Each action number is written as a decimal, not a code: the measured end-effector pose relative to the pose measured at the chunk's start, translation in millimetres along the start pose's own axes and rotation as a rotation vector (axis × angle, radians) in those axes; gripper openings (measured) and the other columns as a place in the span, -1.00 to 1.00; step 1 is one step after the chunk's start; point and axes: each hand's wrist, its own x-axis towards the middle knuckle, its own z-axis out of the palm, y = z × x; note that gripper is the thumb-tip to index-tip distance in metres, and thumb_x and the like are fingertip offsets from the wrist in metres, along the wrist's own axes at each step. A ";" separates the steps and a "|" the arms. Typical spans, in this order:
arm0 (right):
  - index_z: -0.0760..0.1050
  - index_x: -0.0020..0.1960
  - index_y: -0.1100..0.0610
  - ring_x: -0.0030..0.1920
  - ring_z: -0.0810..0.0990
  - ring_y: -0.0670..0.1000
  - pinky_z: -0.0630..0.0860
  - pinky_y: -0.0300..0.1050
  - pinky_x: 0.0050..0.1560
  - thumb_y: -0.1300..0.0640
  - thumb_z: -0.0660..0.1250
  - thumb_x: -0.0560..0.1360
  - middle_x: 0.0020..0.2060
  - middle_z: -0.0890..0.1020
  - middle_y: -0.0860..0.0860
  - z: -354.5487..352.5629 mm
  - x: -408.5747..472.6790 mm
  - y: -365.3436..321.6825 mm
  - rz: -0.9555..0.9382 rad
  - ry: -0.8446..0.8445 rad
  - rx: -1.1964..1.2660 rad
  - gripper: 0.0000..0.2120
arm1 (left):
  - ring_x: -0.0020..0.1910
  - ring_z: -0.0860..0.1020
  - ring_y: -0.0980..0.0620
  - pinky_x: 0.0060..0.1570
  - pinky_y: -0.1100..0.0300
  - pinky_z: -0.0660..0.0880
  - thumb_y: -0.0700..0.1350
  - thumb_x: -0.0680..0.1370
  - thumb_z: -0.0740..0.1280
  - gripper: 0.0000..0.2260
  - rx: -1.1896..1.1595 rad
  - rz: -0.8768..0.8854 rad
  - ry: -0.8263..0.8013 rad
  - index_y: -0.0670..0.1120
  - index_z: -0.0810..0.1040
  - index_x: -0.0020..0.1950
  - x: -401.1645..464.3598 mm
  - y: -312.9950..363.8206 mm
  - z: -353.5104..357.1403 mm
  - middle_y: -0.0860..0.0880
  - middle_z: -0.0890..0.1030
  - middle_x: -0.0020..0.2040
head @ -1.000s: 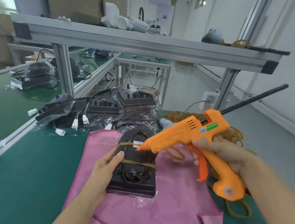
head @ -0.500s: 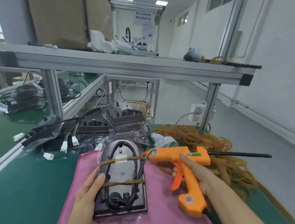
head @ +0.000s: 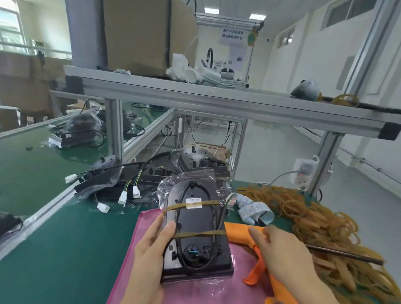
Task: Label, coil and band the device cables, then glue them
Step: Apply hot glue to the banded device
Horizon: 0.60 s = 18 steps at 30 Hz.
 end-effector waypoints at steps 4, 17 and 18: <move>0.07 0.54 -0.18 0.24 0.48 -0.27 0.36 -0.23 0.32 -0.31 0.22 0.42 0.26 0.48 -0.30 0.2 -36.2 -62.5 -0.234 -0.357 0.954 -0.25 | 0.07 0.66 -0.13 0.04 -0.02 0.59 -0.09 0.47 0.40 -0.56 -0.004 0.018 0.061 -0.02 0.50 0.35 0.8 10.4 0.3 -0.10 0.67 0.14; 0.18 0.40 -0.33 0.20 0.43 -0.39 0.38 -0.39 0.22 -0.09 0.22 0.59 0.25 0.37 -0.39 39.9 -24.6 -217.1 -0.415 -0.629 1.060 -0.57 | 0.11 0.61 -0.18 0.24 -0.24 0.44 -0.02 0.49 0.43 -0.70 0.076 0.190 0.559 -0.01 0.42 0.14 3.2 94.2 -86.8 -0.15 0.65 0.07; 0.10 0.51 -0.23 0.32 0.36 -0.23 0.30 -0.21 0.32 -0.10 0.20 0.60 0.36 0.33 -0.27 43.3 -23.1 -232.7 -0.424 -0.637 1.030 -0.48 | 0.10 0.61 -0.17 0.23 -0.23 0.45 -0.06 0.50 0.43 -0.72 0.071 0.218 0.578 0.00 0.41 0.13 4.7 101.8 -95.7 -0.12 0.66 0.05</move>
